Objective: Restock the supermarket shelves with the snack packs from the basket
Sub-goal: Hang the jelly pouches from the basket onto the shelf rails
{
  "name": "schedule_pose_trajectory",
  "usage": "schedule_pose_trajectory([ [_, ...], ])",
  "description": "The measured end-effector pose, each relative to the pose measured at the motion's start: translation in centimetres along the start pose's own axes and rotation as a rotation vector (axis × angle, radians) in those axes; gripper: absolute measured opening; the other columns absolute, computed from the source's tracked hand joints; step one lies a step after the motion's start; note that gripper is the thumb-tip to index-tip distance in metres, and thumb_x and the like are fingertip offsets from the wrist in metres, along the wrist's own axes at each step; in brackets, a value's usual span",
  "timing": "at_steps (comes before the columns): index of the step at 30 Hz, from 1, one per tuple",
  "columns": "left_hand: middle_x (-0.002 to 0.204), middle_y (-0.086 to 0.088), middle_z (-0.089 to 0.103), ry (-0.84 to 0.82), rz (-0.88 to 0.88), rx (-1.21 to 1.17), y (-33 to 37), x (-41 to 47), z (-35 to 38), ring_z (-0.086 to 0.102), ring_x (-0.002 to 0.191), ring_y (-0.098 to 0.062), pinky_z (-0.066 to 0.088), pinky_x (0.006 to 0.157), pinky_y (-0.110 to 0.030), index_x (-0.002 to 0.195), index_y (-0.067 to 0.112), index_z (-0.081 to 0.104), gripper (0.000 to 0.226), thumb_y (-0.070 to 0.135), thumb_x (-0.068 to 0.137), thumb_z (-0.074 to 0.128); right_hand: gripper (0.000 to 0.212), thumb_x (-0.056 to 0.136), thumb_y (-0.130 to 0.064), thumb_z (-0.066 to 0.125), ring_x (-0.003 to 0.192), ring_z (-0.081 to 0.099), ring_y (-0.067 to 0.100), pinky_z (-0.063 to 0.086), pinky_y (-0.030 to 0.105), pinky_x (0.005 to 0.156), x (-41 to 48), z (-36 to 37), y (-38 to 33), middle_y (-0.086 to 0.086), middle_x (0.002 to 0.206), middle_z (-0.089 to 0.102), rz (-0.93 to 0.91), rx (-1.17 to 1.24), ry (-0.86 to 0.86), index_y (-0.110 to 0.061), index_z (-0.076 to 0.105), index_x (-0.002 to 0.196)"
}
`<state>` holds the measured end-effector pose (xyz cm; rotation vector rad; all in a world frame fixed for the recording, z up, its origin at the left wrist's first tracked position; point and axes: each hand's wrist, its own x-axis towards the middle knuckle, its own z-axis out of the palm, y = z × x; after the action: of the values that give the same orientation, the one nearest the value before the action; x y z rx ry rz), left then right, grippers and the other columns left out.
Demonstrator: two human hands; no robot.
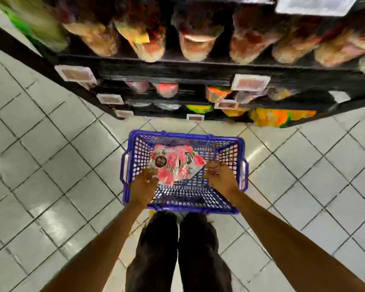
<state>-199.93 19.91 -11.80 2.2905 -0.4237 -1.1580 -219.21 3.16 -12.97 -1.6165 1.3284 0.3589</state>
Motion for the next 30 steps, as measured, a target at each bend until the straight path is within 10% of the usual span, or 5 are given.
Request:
schedule_pose_trajectory([
  [4,0.116,-0.022,0.065,0.01,-0.098,-0.02,-7.4,5.0,4.6,0.061,0.108,-0.032,0.045,0.088,-0.031,0.114,-0.006,0.063,0.026,-0.001,0.089,0.056,0.021,0.088,-0.005,0.062,0.102,0.066,0.033,0.053,0.04,0.088,6.1,5.2,3.8,0.019,0.108,0.071,0.04,0.059,0.004,-0.003,0.069,0.108],
  [9,0.112,-0.02,0.068,-0.027,-0.1,0.14,-14.3,11.7,9.8,0.064,0.088,-0.024,0.047,0.082,-0.027,0.117,0.001,0.063,0.033,0.003,0.085,0.065,0.026,0.088,-0.01,0.062,0.107,0.063,0.034,0.05,0.035,0.092,14.4,12.1,8.4,0.016,0.113,0.069,0.095,0.013,0.001,-0.006,0.069,0.113],
  [15,0.143,-0.025,0.045,-0.069,-0.155,0.222,-18.8,20.8,13.8,0.044,0.133,-0.036,0.034,0.111,-0.042,0.141,-0.002,0.041,0.071,0.037,0.086,0.065,0.027,0.093,-0.011,0.058,0.114,0.061,0.032,0.048,0.034,0.097,22.3,19.7,10.4,0.017,0.121,0.066,0.129,0.02,0.018,-0.001,0.066,0.116],
  [22,0.139,-0.022,0.048,0.02,-0.222,0.402,-19.6,25.1,15.8,0.046,0.129,-0.037,0.04,0.107,-0.042,0.142,-0.002,0.033,0.101,0.052,0.071,0.08,0.025,0.088,-0.019,0.067,0.084,0.067,0.022,0.04,0.019,0.061,24.2,23.2,11.0,0.011,0.104,0.072,0.201,0.011,-0.037,-0.009,0.067,0.111],
  [30,0.104,-0.001,0.071,-0.174,-0.394,-0.173,-17.4,22.0,14.9,0.061,0.103,-0.016,0.046,0.063,-0.001,0.104,0.012,0.063,0.041,0.009,0.07,0.085,0.014,0.092,-0.013,0.066,0.095,0.07,0.027,0.057,0.037,0.085,19.2,21.8,11.0,0.01,0.099,0.074,0.346,0.751,-0.13,-0.006,0.072,0.102],
])
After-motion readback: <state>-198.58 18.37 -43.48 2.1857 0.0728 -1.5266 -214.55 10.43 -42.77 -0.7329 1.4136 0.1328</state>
